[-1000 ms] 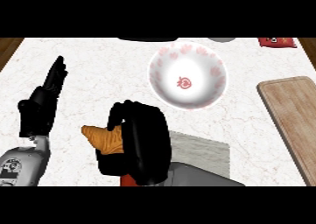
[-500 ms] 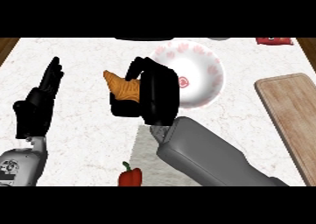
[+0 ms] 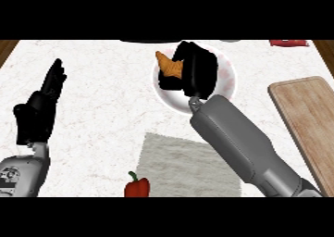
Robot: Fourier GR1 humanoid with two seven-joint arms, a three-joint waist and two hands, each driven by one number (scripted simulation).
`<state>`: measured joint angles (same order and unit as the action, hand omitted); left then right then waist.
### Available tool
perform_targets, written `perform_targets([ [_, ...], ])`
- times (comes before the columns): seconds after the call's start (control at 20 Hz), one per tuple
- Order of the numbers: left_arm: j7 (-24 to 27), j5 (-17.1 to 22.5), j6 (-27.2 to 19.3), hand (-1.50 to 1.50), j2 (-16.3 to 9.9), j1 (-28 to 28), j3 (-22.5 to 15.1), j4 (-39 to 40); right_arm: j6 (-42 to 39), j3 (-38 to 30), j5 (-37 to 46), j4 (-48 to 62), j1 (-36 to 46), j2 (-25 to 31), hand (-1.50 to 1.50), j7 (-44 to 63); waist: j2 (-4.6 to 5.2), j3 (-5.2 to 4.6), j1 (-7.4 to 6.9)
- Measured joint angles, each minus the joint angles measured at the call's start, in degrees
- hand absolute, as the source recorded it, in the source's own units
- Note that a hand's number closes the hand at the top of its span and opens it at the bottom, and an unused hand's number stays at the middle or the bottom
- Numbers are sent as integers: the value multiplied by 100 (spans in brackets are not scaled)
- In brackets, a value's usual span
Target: Pick the croissant from the placemat and place it in the bowl
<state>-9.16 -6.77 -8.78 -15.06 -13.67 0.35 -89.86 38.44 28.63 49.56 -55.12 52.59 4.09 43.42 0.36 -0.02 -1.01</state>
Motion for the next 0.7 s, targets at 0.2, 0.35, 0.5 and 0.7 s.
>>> perform_targets([
  [0.2,-16,-76,-35,0,81,-20,-60,-45,212,-414,-80,1066,303,146,150,-612,22,2,-55],
  [0.35,-91,-79,0,0,92,-85,-71,-97,444,-793,-351,1722,398,193,150,-1173,38,5,-88],
  [0.5,-60,-49,53,0,84,-154,-42,-43,469,-1242,-847,2187,452,173,-150,-1694,67,8,-138],
  [0.7,-119,-35,99,0,76,-189,-40,-99,300,-1783,-1563,2519,381,144,-150,-2691,98,15,-200],
])
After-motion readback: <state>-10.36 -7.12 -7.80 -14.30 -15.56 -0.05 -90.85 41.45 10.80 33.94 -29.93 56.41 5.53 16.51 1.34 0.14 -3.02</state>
